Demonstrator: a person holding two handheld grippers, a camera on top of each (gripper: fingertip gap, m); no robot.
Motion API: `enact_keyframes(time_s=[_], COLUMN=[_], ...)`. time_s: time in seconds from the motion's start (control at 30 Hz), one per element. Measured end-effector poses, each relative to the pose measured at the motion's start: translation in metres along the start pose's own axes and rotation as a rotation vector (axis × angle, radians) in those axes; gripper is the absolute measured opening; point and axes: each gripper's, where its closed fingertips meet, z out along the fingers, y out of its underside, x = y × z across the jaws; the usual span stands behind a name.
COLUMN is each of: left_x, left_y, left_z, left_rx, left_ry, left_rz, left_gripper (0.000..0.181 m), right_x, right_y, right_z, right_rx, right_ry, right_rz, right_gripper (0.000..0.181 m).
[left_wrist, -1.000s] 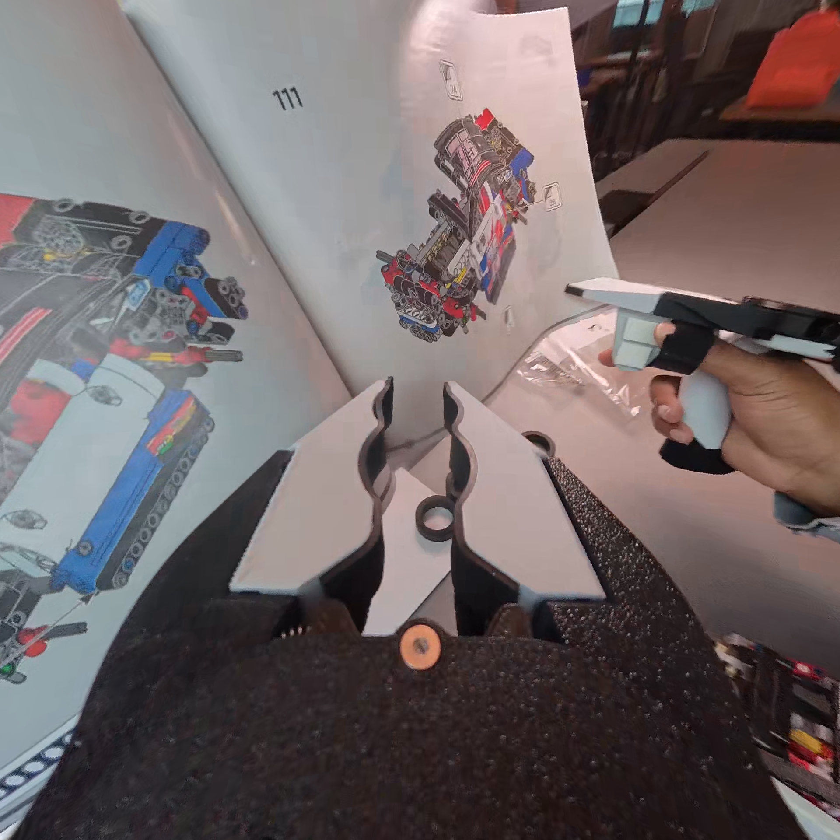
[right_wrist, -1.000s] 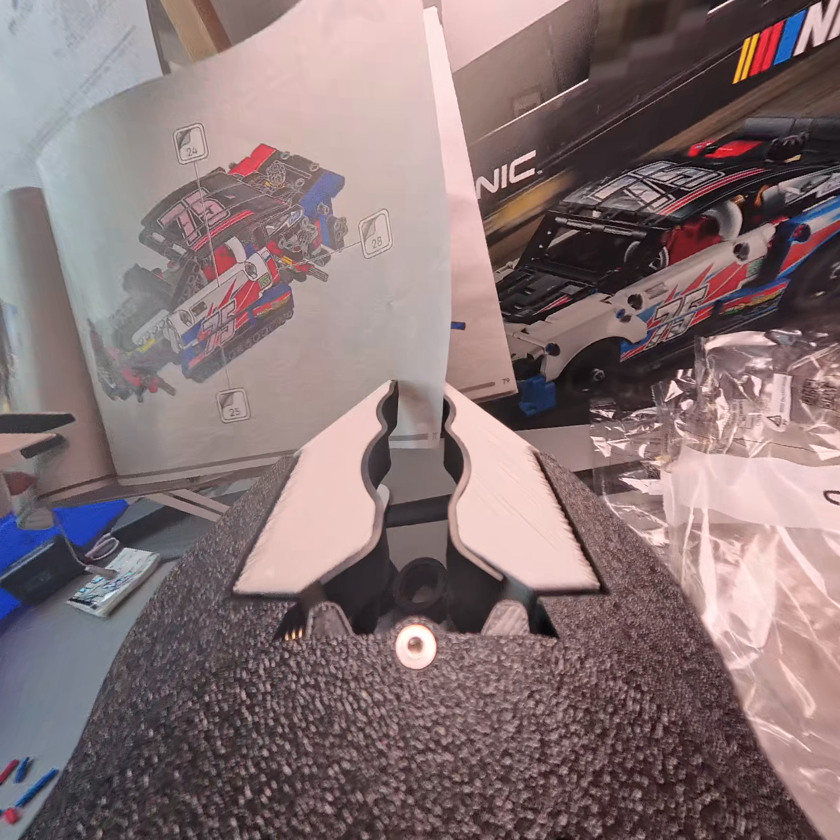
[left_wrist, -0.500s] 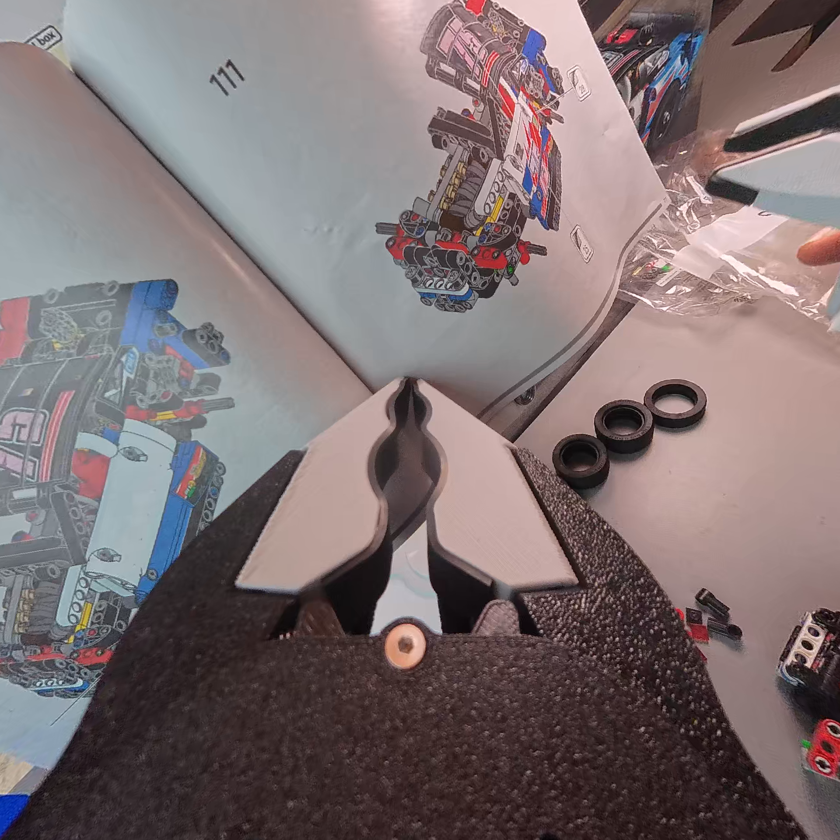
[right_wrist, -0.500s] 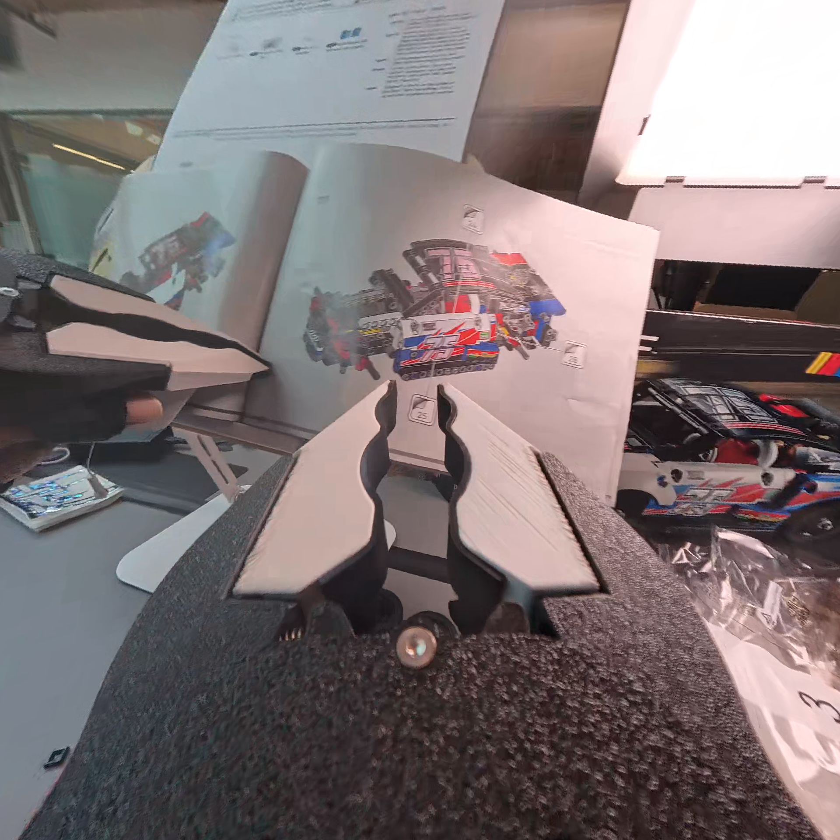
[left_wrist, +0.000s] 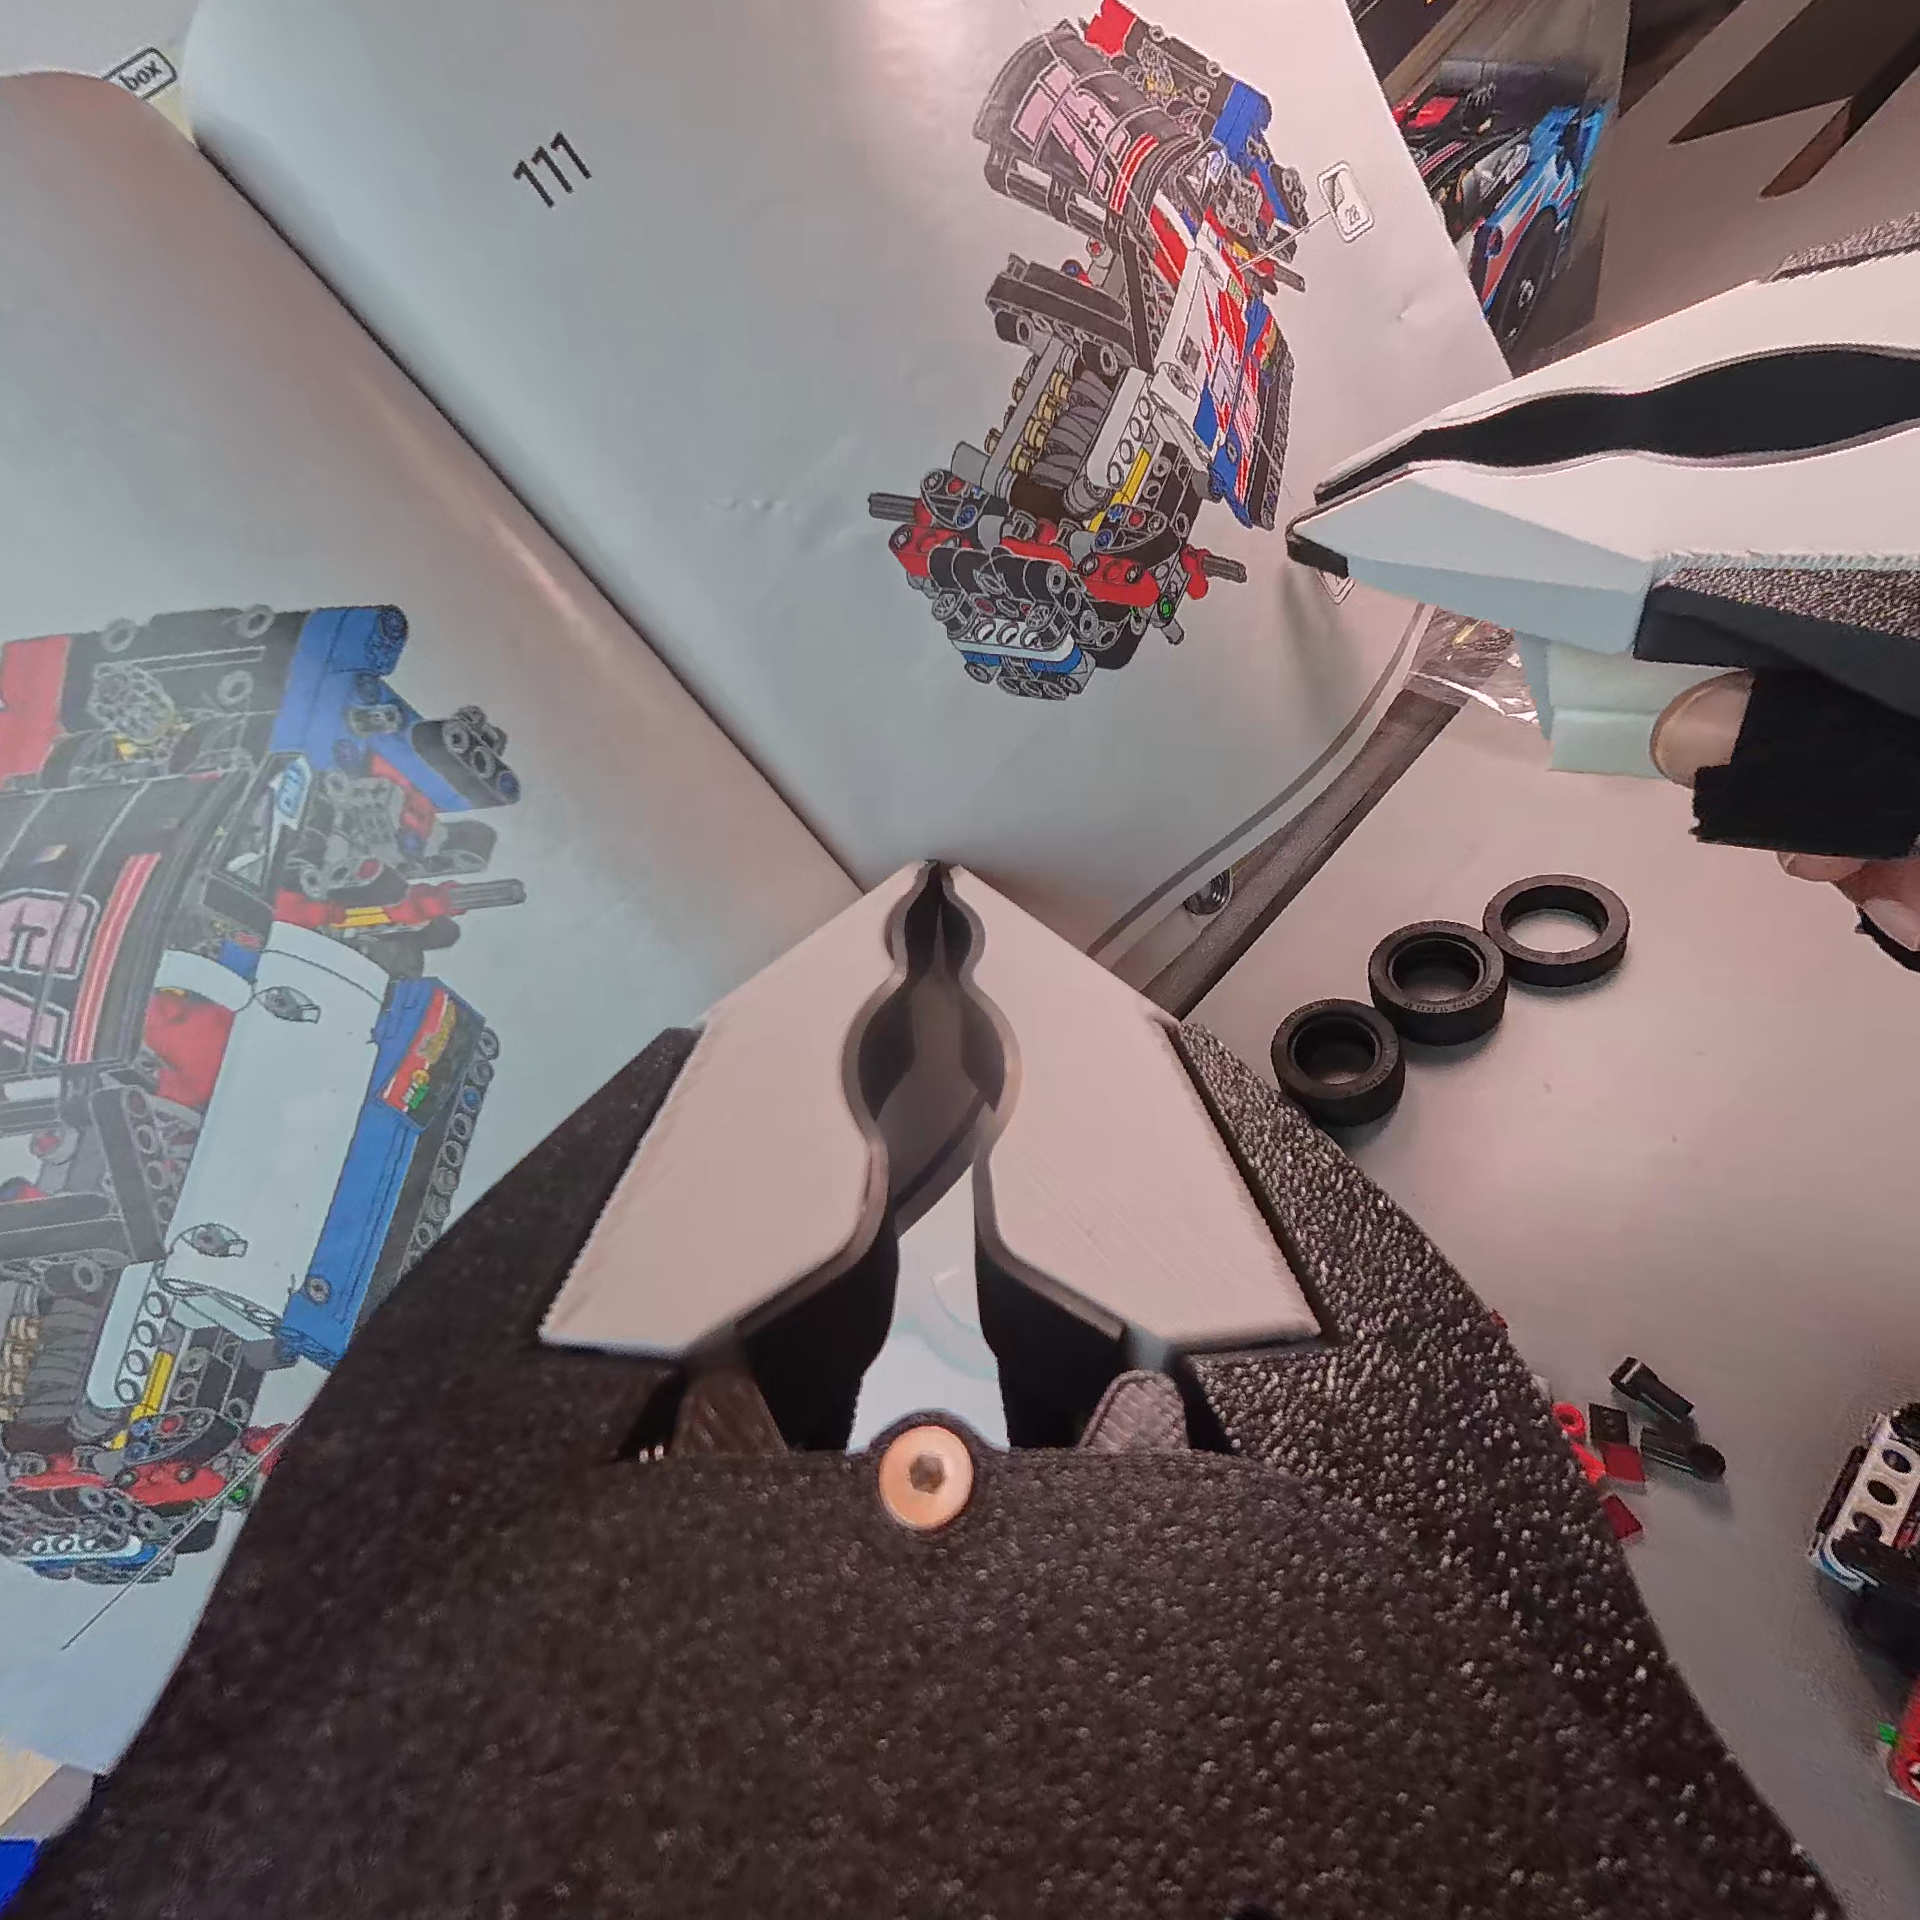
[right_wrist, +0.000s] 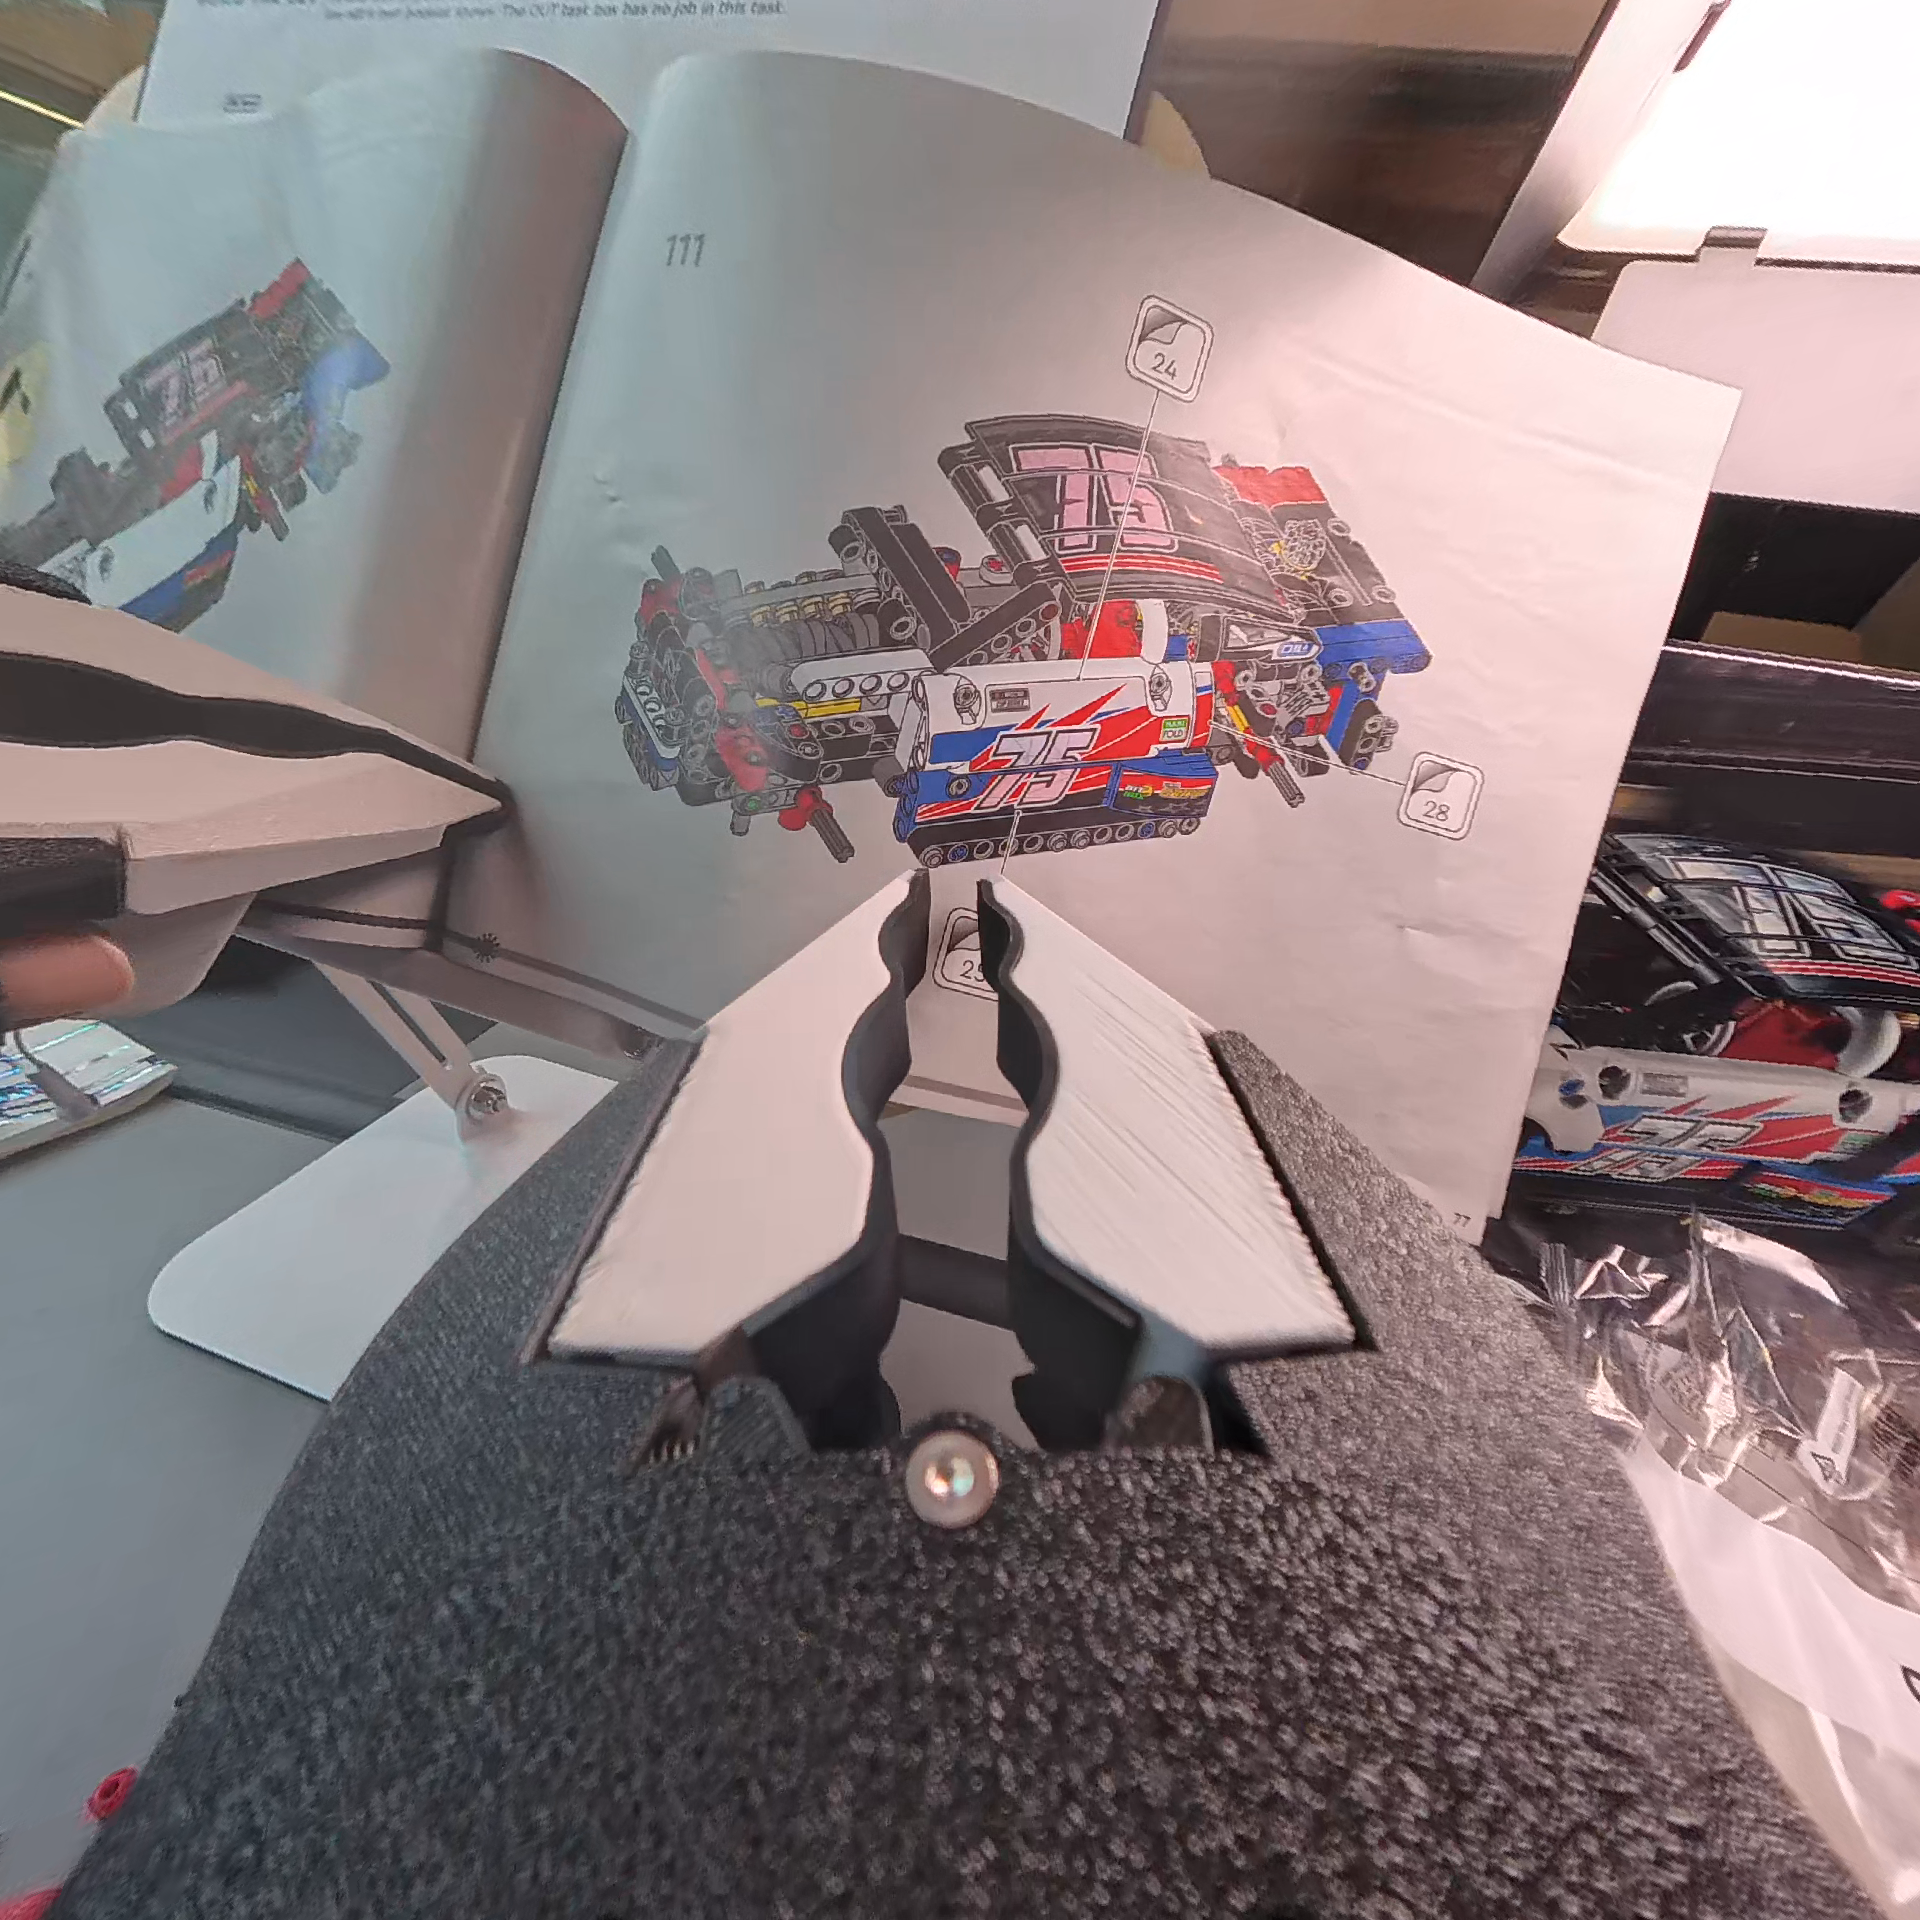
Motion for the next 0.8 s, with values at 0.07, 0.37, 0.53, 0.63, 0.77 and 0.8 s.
enact_keyframes(time_s=[0.07,0.37,0.53,0.63,0.77,0.8], left_x=[0.001,0.003,0.003,0.003,0.002,0.002], left_y=[0.001,0.004,0.004,0.004,0.004,0.004], left_z=[-0.001,-0.002,-0.003,-0.003,-0.003,-0.003], left_rx=[0.009,0.034,0.035,0.035,0.035,0.037], left_ry=[-0.001,0.003,0.007,0.010,0.014,0.015], left_rz=[-0.007,-0.030,-0.037,-0.042,-0.048,-0.050], left_gripper=[0.000,0.000,0.000,0.000,0.000,0.000], right_x=[0.000,0.002,0.004,0.004,0.002,0.001], right_y=[0.002,0.007,-0.002,-0.006,-0.009,-0.010], right_z=[0.000,-0.001,-0.001,0.000,0.000,-0.001], right_rx=[-0.003,-0.001,0.025,0.027,0.032,0.036], right_ry=[0.001,0.003,0.007,0.002,-0.004,-0.005], right_rz=[-0.001,0.008,0.001,0.006,0.005,0.005], right_gripper=[0.009,0.009,0.009,0.009,0.009,0.009])
